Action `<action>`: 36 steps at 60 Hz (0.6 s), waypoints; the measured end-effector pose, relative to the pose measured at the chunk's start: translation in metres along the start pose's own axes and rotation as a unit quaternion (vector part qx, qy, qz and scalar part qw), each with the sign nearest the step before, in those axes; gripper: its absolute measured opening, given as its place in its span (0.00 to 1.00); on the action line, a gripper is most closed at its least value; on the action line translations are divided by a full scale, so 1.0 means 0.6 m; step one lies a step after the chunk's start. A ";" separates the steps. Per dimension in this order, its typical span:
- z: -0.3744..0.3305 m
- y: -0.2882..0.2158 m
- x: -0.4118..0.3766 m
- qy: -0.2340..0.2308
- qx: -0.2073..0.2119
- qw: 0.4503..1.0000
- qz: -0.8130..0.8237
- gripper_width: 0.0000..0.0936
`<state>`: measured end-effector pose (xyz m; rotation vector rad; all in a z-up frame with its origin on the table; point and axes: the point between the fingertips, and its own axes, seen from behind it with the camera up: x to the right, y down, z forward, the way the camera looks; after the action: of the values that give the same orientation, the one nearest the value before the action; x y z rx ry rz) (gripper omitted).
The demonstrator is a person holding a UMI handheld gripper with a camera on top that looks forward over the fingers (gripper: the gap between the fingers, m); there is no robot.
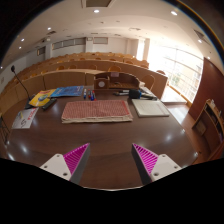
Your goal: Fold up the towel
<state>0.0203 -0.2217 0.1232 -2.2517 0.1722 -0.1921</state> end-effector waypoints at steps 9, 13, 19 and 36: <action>0.124 -0.052 -0.201 -0.069 -0.003 0.997 -0.024 0.91; 0.178 -0.076 -0.278 -0.092 -0.006 0.995 -0.030 0.91; 0.263 -0.113 -0.357 -0.105 -0.004 0.994 -0.038 0.91; 0.449 -0.146 -0.439 -0.074 -0.017 0.993 -0.087 0.87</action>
<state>-0.1792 0.0859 0.0001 -2.3043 -0.1015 -0.1145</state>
